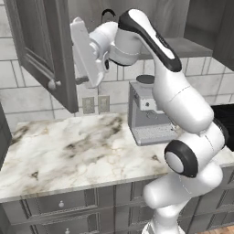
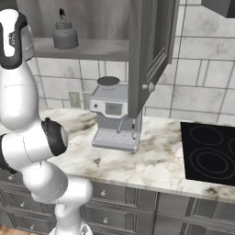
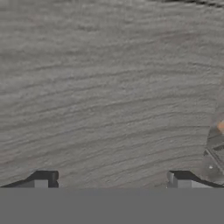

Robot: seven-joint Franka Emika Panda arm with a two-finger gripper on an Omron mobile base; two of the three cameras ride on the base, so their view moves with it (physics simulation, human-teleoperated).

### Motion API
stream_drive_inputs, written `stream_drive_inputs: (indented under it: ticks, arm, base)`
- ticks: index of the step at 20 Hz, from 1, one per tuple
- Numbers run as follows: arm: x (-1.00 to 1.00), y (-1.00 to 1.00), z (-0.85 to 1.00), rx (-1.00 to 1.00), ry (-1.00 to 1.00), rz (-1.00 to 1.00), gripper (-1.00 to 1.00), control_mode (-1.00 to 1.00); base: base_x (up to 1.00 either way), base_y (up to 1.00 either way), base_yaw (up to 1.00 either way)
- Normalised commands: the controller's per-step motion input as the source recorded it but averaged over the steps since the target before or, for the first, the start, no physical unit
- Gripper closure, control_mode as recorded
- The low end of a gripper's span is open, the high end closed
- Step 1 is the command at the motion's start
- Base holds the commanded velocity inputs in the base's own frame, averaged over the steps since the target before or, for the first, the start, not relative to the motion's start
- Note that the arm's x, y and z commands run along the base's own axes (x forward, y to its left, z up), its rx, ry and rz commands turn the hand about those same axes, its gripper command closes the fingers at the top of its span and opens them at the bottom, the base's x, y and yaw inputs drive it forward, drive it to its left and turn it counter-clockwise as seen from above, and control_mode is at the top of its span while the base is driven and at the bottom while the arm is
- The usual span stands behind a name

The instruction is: Open the cabinet, pick the kettle from the cabinet, and place it in the sink.

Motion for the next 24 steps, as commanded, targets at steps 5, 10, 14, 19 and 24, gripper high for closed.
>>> stream_drive_inputs:
  ticks: [5,10,14,19,24]
  arm:
    - [-0.09,0.48,-0.03,0.00,-0.21,0.05,-1.00,-1.00]
    - [-0.10,0.48,-0.08,0.00,-0.25,0.00,-1.00,-1.00]
    - [-0.07,0.49,-0.18,0.00,-0.27,-0.01,-1.00,-1.00]
    - [-0.04,0.28,-0.20,0.01,-0.26,-0.04,-1.00,-1.00]
    - [0.00,0.08,-0.16,0.14,-0.21,-0.12,-1.00,-1.00]
  base:
    - [0.00,0.00,0.00]
    - [0.00,0.00,0.00]
    - [0.00,0.00,0.00]
    - [0.00,0.00,0.00]
    - [0.00,0.00,0.00]
